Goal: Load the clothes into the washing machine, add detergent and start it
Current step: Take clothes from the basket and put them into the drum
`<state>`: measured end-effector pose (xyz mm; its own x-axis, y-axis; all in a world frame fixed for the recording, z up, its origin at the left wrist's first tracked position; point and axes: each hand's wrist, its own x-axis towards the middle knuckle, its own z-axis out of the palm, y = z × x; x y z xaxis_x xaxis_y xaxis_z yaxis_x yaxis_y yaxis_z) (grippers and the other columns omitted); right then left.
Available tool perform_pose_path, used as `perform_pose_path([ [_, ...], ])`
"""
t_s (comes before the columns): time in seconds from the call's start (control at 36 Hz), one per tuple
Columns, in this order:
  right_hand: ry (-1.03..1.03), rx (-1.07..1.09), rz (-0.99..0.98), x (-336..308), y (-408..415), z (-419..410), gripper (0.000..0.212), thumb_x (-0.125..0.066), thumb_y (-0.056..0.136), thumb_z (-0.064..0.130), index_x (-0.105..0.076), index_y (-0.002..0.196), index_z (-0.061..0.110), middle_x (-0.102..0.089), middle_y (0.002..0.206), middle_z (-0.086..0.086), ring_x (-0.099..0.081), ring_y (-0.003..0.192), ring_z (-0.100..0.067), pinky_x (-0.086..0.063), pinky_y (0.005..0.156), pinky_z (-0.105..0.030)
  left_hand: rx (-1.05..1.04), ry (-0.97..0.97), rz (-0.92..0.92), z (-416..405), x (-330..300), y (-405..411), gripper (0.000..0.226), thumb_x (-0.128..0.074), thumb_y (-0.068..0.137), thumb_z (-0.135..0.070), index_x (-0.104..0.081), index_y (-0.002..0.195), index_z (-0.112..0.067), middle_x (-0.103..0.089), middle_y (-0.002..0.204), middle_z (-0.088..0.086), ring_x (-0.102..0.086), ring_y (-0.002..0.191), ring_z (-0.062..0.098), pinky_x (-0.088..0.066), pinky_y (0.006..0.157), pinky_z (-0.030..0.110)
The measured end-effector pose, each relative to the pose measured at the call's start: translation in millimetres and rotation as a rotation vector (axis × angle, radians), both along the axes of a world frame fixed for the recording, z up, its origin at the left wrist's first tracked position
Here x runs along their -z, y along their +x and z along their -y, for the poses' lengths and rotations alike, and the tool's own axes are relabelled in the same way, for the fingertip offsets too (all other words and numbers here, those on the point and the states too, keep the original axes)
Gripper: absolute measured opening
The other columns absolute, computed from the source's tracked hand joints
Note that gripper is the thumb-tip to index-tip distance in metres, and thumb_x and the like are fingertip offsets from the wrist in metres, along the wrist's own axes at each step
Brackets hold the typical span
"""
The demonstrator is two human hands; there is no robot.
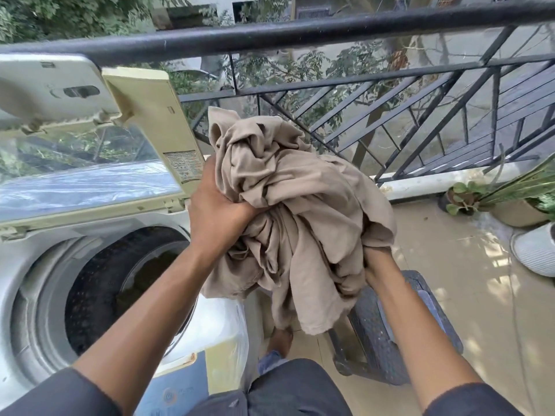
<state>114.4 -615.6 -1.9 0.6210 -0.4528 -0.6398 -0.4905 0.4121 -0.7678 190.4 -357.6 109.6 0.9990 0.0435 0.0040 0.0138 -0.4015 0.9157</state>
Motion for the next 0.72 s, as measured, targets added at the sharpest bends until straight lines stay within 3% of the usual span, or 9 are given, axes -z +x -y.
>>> perform_pose_path([
  [0.11, -0.151, -0.079, 0.242, -38.7, 2.2, -2.4, 0.016, -0.071, 0.087, 0.001, -0.071, 0.093, 0.016, -0.078, 0.081, 0.007, -0.073, 0.079, -0.006, -0.057, 0.071, -0.024, -0.033, 0.114, -0.009, 2.8, -2.5, -6.0, 0.082, -0.093, 0.07, -0.056, -0.05, 0.139, -0.045, -0.069, 0.114, -0.025, -0.069, 0.114, 0.014, -0.055, 0.102, 0.043],
  [0.17, -0.263, -0.14, 0.376, -65.9, 2.8, -7.1, 0.019, -0.072, 0.083, 0.001, -0.073, 0.083, 0.019, -0.076, 0.077, 0.009, -0.068, 0.075, -0.004, -0.056, 0.068, -0.021, -0.066, 0.151, -0.014, 4.5, -3.8, -5.7, 0.084, -0.089, 0.071, -0.061, -0.045, 0.141, -0.045, -0.068, 0.115, -0.02, -0.069, 0.114, 0.021, -0.055, 0.098, 0.04],
  [0.22, -0.318, -0.183, 0.441, -90.8, 3.7, -12.9, 0.006, -0.074, 0.076, 0.013, -0.072, 0.078, 0.018, -0.072, 0.075, 0.007, -0.062, 0.076, -0.008, -0.051, 0.066, -0.026, -0.101, 0.208, -0.008, 4.7, -4.8, -4.0, 0.083, -0.081, 0.07, -0.064, -0.043, 0.141, -0.041, -0.071, 0.114, -0.01, -0.069, 0.109, 0.031, -0.054, 0.089, 0.04],
  [0.31, -0.463, -0.235, 0.456, -112.7, 7.2, -18.3, 0.013, -0.077, 0.072, 0.019, -0.065, 0.072, 0.014, -0.066, 0.066, -0.001, -0.053, 0.073, -0.008, -0.046, 0.06, -0.037, -0.151, 0.274, 0.01, 4.3, -5.0, -1.5, 0.075, -0.075, 0.07, -0.058, -0.042, 0.133, -0.032, -0.072, 0.109, 0.003, -0.067, 0.102, 0.041, -0.053, 0.082, 0.044],
  [0.39, -0.633, -0.36, 0.457, -127.3, 6.2, -32.3, 0.011, -0.071, 0.076, 0.011, -0.061, 0.078, 0.01, -0.062, 0.073, -0.004, -0.051, 0.074, -0.01, -0.046, 0.064, -0.047, -0.168, 0.317, 0.009, 8.9, -4.3, -1.0, 0.074, -0.077, 0.073, -0.05, -0.038, 0.133, -0.03, -0.069, 0.108, 0.006, -0.066, 0.1, 0.043, -0.047, 0.079, 0.043],
  [0.47, -0.73, -0.47, 0.483, -136.6, 2.6, -54.0, 0.012, -0.069, 0.081, 0.014, -0.058, 0.082, 0.019, -0.061, 0.078, 0.011, -0.056, 0.079, -0.011, -0.047, 0.07, -0.038, -0.08, 0.28, -0.01, 10.9, -6.2, 0.1, 0.083, -0.08, 0.075, -0.052, -0.034, 0.14, -0.033, -0.065, 0.114, 0.0, -0.065, 0.103, 0.036, -0.049, 0.085, 0.043],
  [0.53, -0.766, -0.544, 0.484, -140.2, 3.7, -66.8, 0.011, -0.065, 0.08, 0.028, -0.06, 0.09, 0.024, -0.066, 0.092, 0.006, -0.061, 0.094, -0.021, -0.05, 0.082, -0.046, 0.057, 0.177, -0.064, 8.9, -6.2, 1.5, 0.094, -0.084, 0.069, -0.057, -0.031, 0.144, -0.038, -0.064, 0.13, -0.003, -0.064, 0.113, 0.024, -0.052, 0.099, 0.045],
  [0.67, -0.732, -0.667, 0.373, -148.4, 4.7, -82.9, 0.015, -0.054, 0.078, 0.045, -0.048, 0.083, 0.032, -0.06, 0.094, 0.002, -0.048, 0.108, -0.029, -0.039, 0.095, -0.05, 0.367, -0.028, -0.188, 3.6, -8.5, -0.6, 0.111, -0.092, 0.06, -0.043, -0.026, 0.148, -0.032, -0.054, 0.146, -0.005, -0.059, 0.132, 0.009, -0.051, 0.114, 0.043],
  [0.72, -0.678, -0.708, 0.332, -150.1, 2.5, -86.0, 0.025, -0.052, 0.078, 0.051, -0.051, 0.09, 0.029, -0.058, 0.099, 0.005, -0.043, 0.113, -0.024, -0.036, 0.103, -0.052, 0.423, -0.008, -0.198, 2.6, -7.3, -1.5, 0.121, -0.096, 0.056, -0.055, -0.021, 0.15, -0.034, -0.048, 0.153, -0.003, -0.052, 0.141, 0.009, -0.048, 0.117, 0.042],
])
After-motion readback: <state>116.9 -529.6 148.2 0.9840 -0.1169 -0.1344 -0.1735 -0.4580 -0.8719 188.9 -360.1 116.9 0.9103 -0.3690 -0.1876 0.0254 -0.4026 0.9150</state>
